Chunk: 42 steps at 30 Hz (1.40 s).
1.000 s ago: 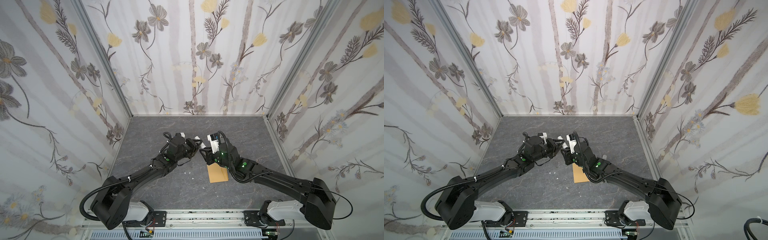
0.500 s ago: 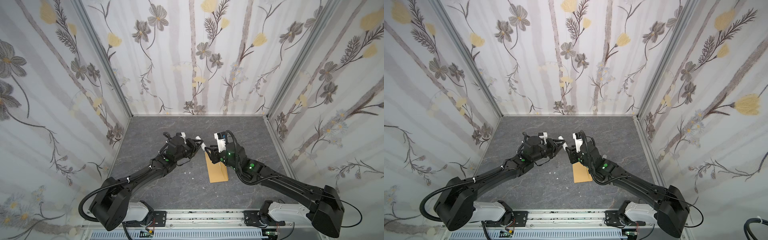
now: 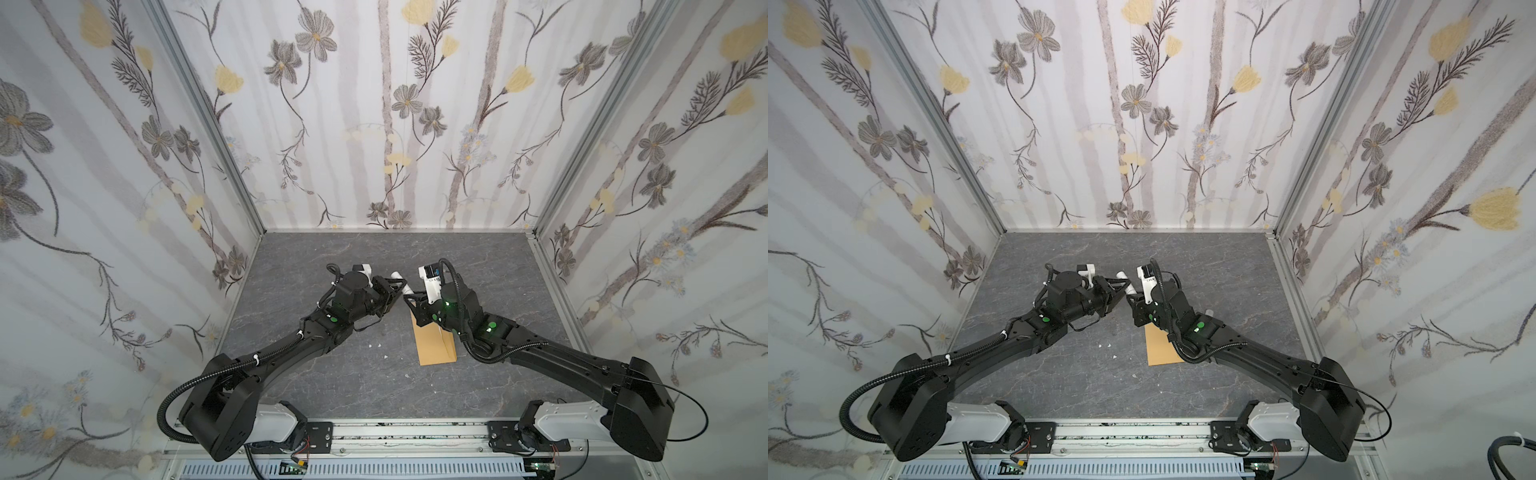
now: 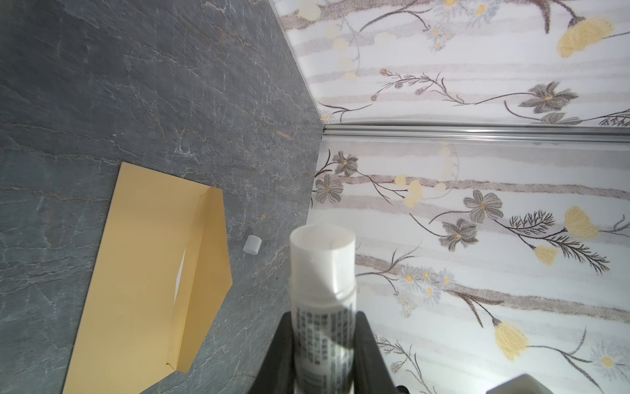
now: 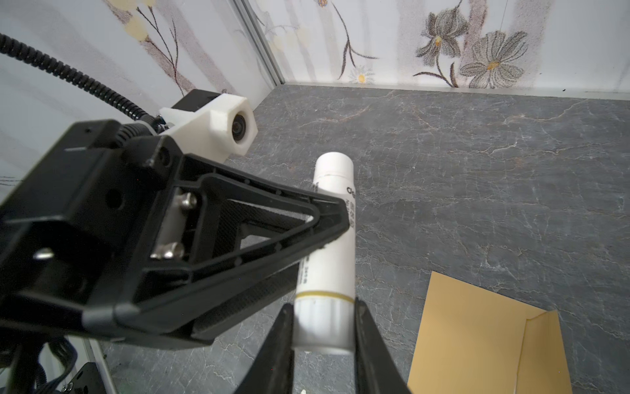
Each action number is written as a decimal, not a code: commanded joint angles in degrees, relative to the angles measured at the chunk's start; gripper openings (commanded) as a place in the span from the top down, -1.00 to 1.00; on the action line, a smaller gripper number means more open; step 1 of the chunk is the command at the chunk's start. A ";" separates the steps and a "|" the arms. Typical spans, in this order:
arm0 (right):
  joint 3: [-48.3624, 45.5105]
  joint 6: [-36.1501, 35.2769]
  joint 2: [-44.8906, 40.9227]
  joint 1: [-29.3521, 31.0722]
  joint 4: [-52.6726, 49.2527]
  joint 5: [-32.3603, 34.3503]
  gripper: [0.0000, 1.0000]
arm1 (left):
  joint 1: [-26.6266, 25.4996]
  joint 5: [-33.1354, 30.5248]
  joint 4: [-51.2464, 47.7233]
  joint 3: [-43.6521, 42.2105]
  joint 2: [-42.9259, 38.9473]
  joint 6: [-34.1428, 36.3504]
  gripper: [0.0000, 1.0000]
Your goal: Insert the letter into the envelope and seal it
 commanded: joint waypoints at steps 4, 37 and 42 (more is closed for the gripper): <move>0.17 1.79 0.08 -0.34 5.23 -4.92 0.70 | -0.29 1.61 2.58 0.32 0.50 -0.43 1.00; -11.96 42.72 -1.02 -11.08 32.04 -30.72 0.72 | -7.93 -8.16 20.58 -9.55 -2.74 7.31 1.00; -13.98 47.83 -0.38 -11.79 37.29 -32.93 0.69 | -8.88 -9.20 25.82 -11.99 -3.06 8.11 1.00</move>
